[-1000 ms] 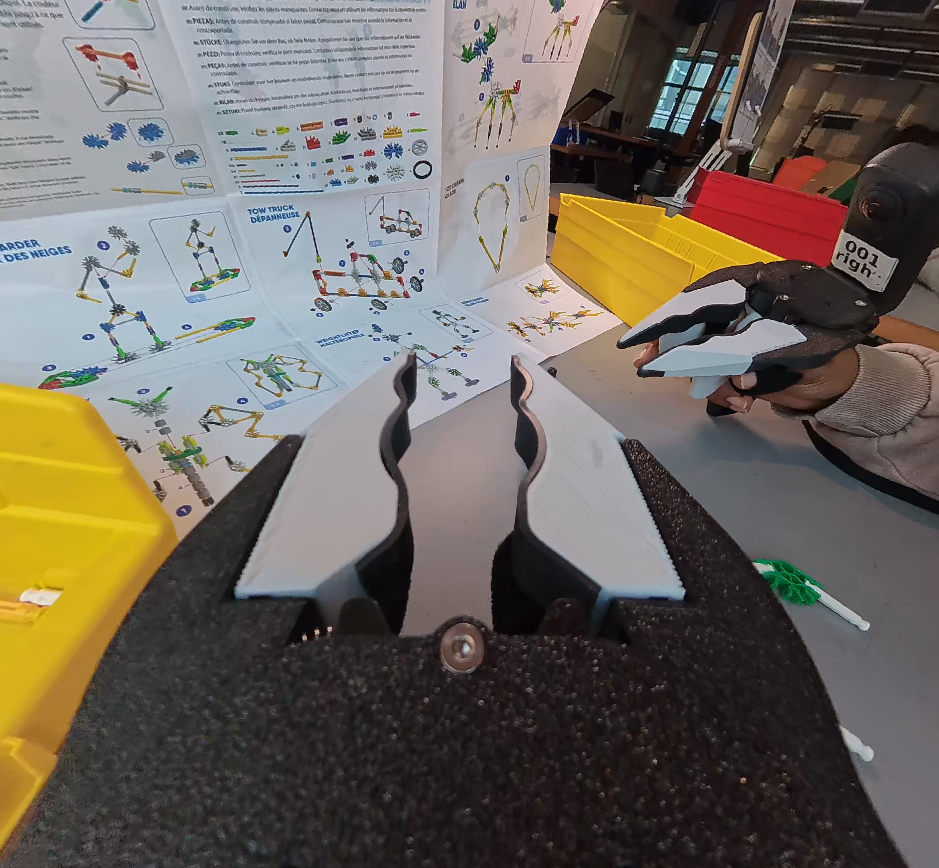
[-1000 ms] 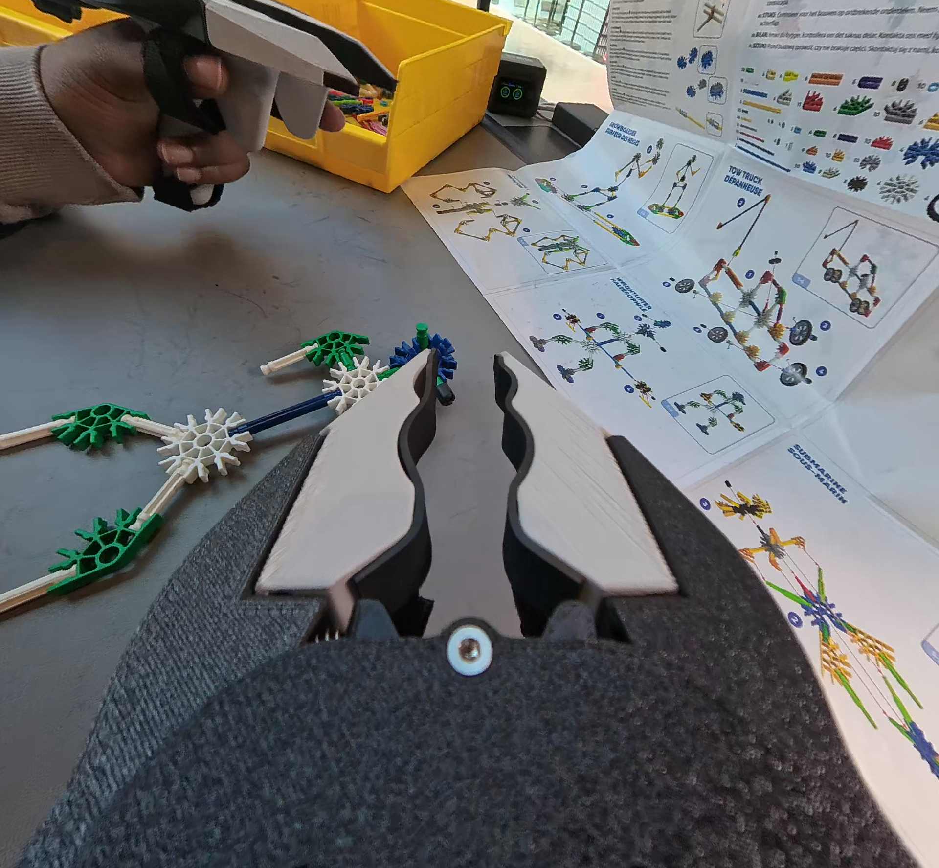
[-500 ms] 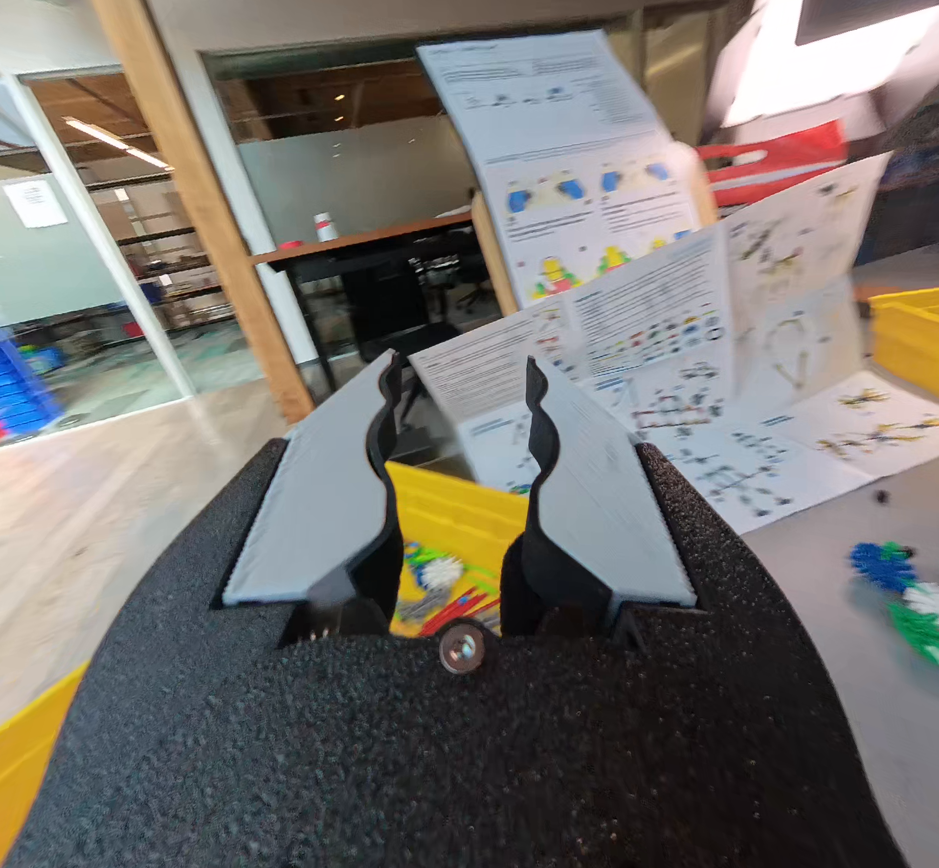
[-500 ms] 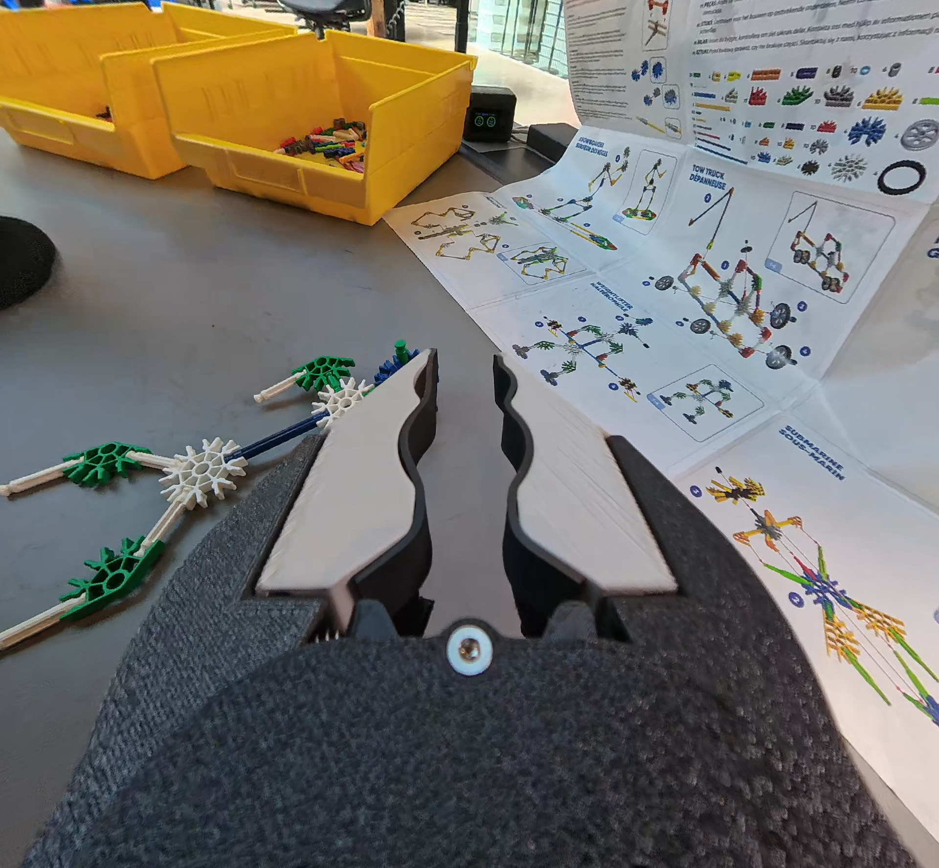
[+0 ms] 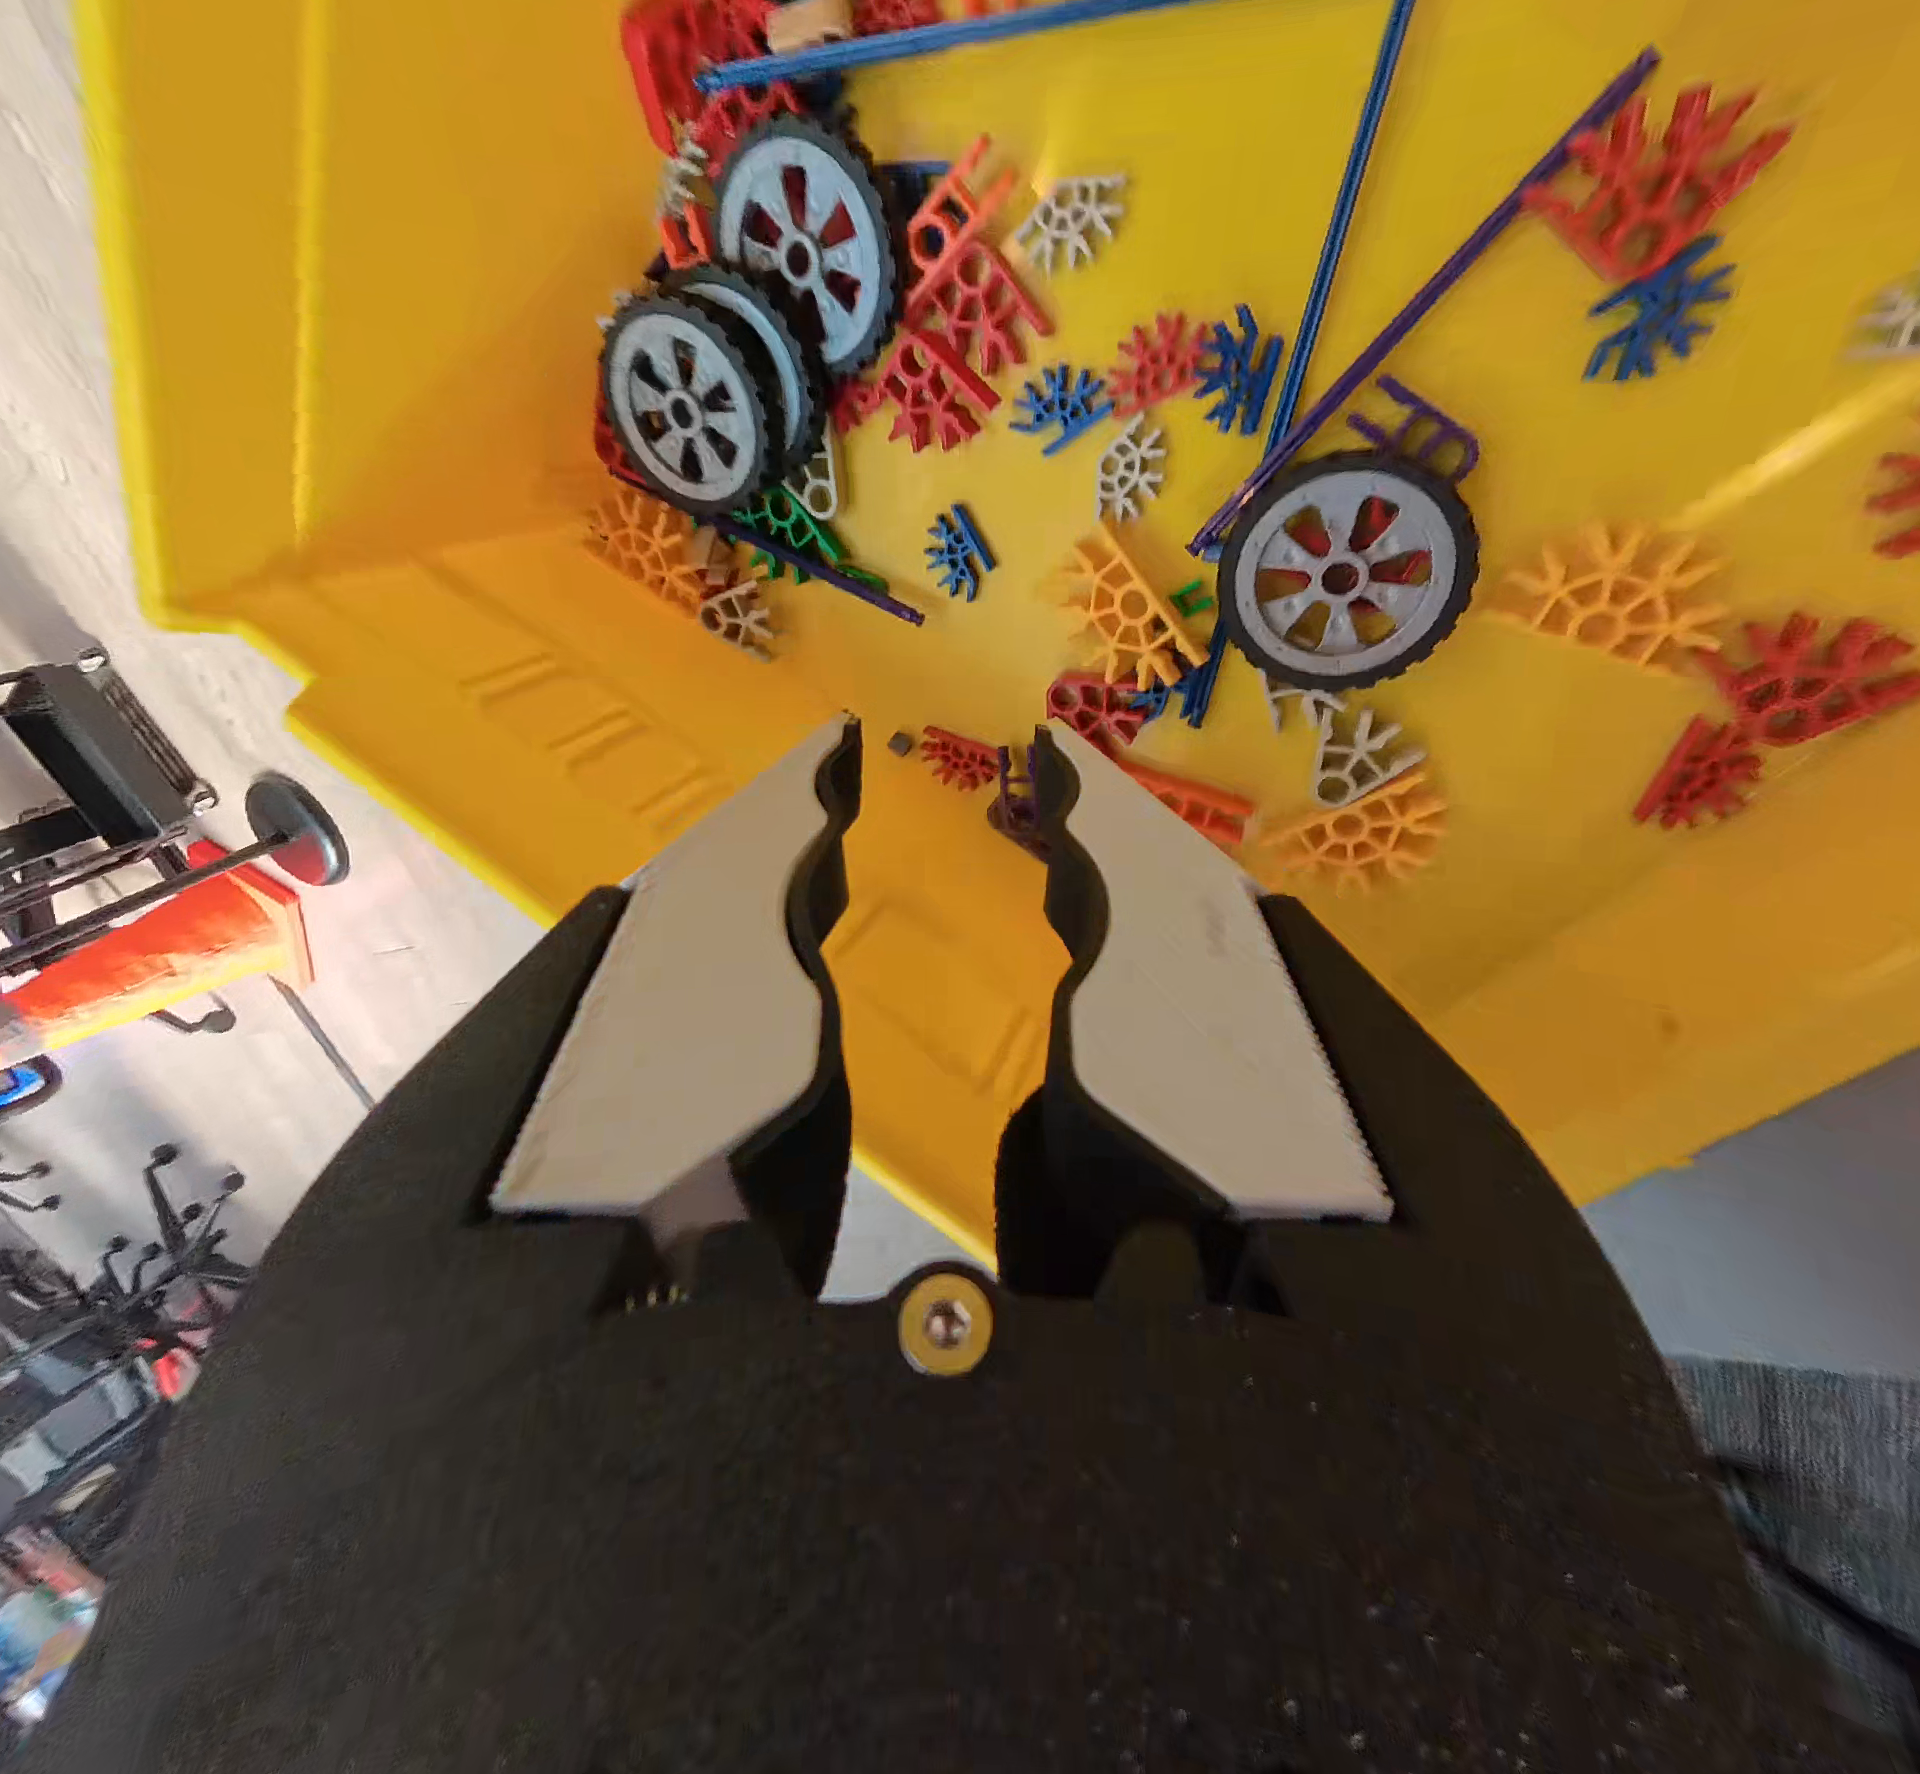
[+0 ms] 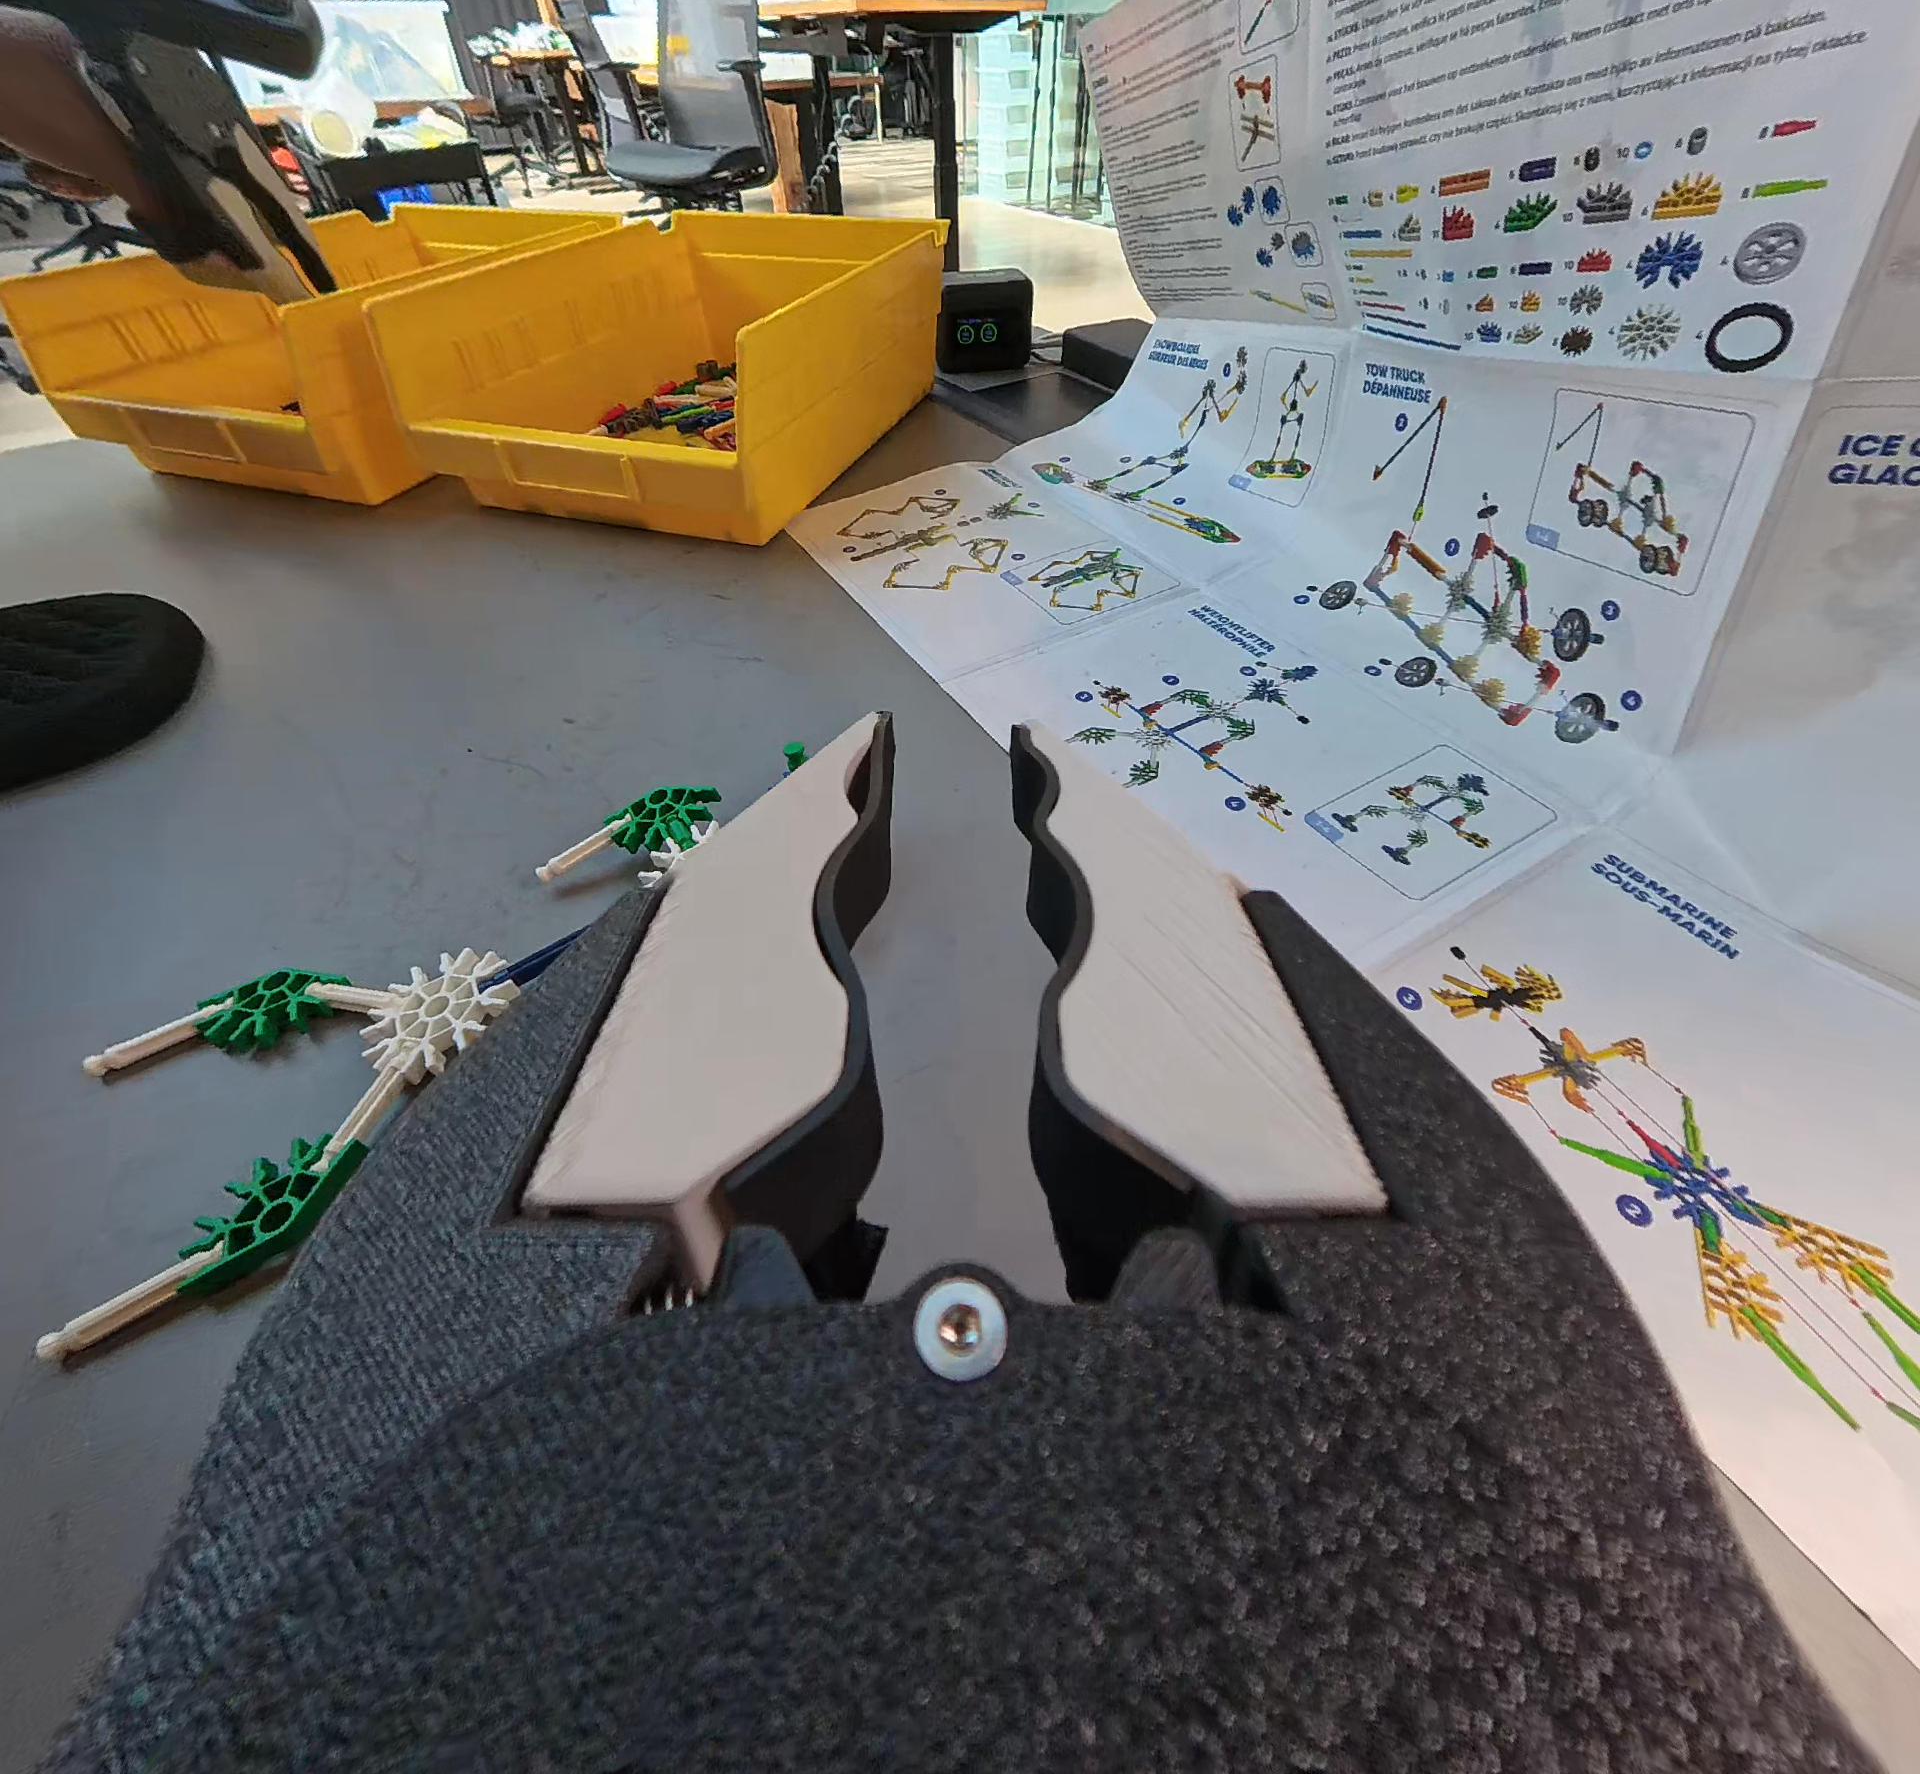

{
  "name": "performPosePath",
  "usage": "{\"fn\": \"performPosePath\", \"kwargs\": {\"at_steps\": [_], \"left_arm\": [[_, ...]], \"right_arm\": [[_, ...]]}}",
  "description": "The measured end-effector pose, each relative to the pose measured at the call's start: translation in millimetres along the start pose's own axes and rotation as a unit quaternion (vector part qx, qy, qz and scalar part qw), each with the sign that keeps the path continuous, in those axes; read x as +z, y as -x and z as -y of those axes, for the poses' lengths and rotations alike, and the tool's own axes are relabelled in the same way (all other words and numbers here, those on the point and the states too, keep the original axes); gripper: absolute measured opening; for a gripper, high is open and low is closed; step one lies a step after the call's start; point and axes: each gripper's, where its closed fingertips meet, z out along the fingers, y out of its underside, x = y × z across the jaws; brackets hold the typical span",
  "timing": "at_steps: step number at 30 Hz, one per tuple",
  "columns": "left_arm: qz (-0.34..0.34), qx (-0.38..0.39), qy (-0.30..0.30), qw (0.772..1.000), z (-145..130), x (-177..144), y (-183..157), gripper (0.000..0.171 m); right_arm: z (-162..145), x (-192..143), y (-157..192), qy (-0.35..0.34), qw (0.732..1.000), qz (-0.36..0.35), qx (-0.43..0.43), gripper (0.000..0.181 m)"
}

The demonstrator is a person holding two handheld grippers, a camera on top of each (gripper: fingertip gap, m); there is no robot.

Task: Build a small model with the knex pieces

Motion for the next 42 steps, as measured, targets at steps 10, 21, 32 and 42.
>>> {"fn": "performPosePath", "kwargs": {"at_steps": [10,21,32,42], "left_arm": [[-0.095,0.085,0.121,0.984,-19.5,31.4,-27.1,0.035],[-0.102,0.087,0.109,0.985,-21.0,36.9,-30.3,0.02],[0.053,0.072,-0.047,0.995,22.3,-49.8,14.0,0.02],[-0.103,0.17,-0.335,0.921,134.2,-186.6,-185.3,0.021]], "right_arm": [[3.7,-4.4,-1.8,-0.016,1.0,0.006,0.012,0.021],[7.7,-10.6,-13.7,-0.039,0.997,0.012,0.07,0.021],[8.6,-11.5,-14.0,-0.044,0.996,0.014,0.077,0.021],[7.6,-9.9,-9.2,-0.036,0.997,0.019,0.063,0.021]]}}
